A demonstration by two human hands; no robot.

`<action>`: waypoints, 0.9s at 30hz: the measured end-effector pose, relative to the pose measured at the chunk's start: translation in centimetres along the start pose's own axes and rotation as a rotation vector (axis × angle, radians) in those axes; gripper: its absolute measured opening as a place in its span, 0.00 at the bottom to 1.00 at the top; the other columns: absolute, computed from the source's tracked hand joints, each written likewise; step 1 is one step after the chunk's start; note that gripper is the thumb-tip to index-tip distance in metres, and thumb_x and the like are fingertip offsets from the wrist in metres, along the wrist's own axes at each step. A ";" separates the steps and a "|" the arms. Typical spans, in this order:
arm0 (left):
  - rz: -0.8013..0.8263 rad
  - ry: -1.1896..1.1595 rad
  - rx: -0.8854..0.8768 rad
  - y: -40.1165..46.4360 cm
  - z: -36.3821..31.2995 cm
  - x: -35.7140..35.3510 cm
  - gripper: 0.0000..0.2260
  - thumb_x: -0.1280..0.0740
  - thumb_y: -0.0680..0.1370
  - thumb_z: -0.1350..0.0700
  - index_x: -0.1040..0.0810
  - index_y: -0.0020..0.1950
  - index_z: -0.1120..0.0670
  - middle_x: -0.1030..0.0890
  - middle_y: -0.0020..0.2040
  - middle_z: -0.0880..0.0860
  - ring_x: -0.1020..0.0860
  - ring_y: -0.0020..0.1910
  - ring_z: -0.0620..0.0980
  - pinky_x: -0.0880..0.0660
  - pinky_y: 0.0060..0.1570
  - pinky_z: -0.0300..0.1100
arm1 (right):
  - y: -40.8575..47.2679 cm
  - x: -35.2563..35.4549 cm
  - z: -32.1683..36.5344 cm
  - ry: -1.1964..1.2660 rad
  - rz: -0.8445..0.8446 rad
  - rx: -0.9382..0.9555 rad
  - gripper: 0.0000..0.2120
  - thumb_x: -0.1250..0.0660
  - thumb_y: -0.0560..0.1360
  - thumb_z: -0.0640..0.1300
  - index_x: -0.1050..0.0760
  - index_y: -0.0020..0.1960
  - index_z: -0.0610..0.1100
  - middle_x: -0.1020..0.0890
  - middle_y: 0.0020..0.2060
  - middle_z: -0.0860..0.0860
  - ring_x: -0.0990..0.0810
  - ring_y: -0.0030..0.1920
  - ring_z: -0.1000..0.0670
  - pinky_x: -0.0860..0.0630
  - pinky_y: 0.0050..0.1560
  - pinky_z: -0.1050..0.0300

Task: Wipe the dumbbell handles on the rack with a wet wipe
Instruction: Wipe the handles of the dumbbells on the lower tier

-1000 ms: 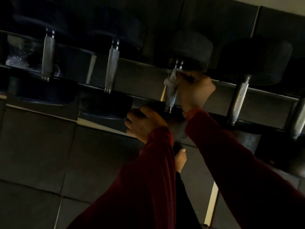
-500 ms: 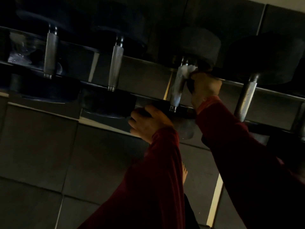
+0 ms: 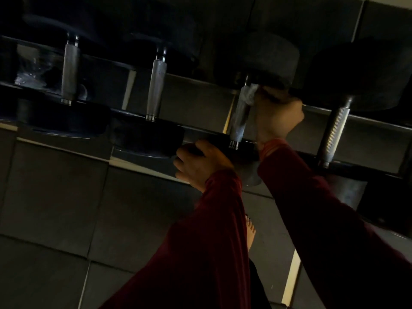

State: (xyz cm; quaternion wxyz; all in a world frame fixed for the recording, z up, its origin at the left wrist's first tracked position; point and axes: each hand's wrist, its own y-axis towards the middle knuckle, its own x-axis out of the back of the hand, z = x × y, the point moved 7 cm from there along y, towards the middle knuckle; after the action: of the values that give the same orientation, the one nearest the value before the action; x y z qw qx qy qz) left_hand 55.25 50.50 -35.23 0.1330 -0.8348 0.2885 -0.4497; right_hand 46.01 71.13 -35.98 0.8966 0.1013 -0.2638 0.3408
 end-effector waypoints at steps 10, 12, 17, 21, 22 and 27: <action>-0.007 0.015 -0.003 -0.1 -0.2 0.2 0.16 0.39 0.78 0.48 0.25 0.61 0.57 0.27 0.61 0.58 0.32 0.60 0.59 0.39 0.59 0.46 | -2.9 -4.8 4.6 -0.444 0.355 0.624 0.07 0.31 0.73 0.41 0.15 0.48 0.44 0.17 0.48 0.47 0.19 0.53 0.45 0.19 0.49 0.54; -0.011 0.012 0.001 -0.1 -0.2 0.2 0.17 0.38 0.78 0.48 0.25 0.60 0.57 0.26 0.60 0.58 0.31 0.60 0.59 0.38 0.59 0.46 | -2.6 -4.7 4.3 -0.411 0.353 0.571 0.07 0.32 0.74 0.41 0.16 0.48 0.45 0.17 0.49 0.48 0.20 0.53 0.47 0.21 0.50 0.55; -0.013 0.004 -0.016 0.0 0.0 0.2 0.16 0.38 0.77 0.48 0.25 0.60 0.56 0.27 0.61 0.57 0.32 0.59 0.58 0.37 0.61 0.48 | -1.5 0.3 2.7 -0.141 0.112 0.414 0.06 0.28 0.73 0.43 0.14 0.49 0.45 0.16 0.48 0.47 0.16 0.46 0.49 0.21 0.48 0.62; -0.012 0.005 -0.015 0.1 0.1 0.1 0.17 0.38 0.76 0.47 0.25 0.60 0.56 0.27 0.61 0.56 0.32 0.59 0.58 0.37 0.60 0.47 | -1.0 0.1 2.0 -0.114 0.130 0.347 0.07 0.28 0.73 0.42 0.14 0.49 0.44 0.16 0.48 0.46 0.16 0.46 0.48 0.19 0.48 0.56; -0.016 0.000 -0.019 0.1 0.0 0.1 0.17 0.37 0.76 0.48 0.25 0.60 0.56 0.26 0.61 0.56 0.32 0.59 0.58 0.38 0.60 0.46 | -1.0 -0.1 2.4 -0.120 0.139 0.358 0.07 0.29 0.73 0.42 0.14 0.49 0.44 0.16 0.48 0.46 0.16 0.46 0.47 0.19 0.48 0.55; -0.017 0.018 -0.030 -0.2 -0.3 0.2 0.17 0.38 0.77 0.48 0.25 0.60 0.57 0.26 0.60 0.57 0.31 0.60 0.57 0.43 0.53 0.41 | -3.0 -3.0 5.3 -0.296 0.363 0.625 0.09 0.29 0.70 0.34 0.15 0.48 0.42 0.16 0.47 0.45 0.18 0.50 0.40 0.19 0.49 0.51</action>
State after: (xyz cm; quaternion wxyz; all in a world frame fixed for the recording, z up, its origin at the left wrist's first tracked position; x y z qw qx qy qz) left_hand 55.17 50.49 -34.83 0.1143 -0.8351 0.2891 -0.4539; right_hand 43.96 65.31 -33.11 0.6999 0.3695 -0.2873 0.5395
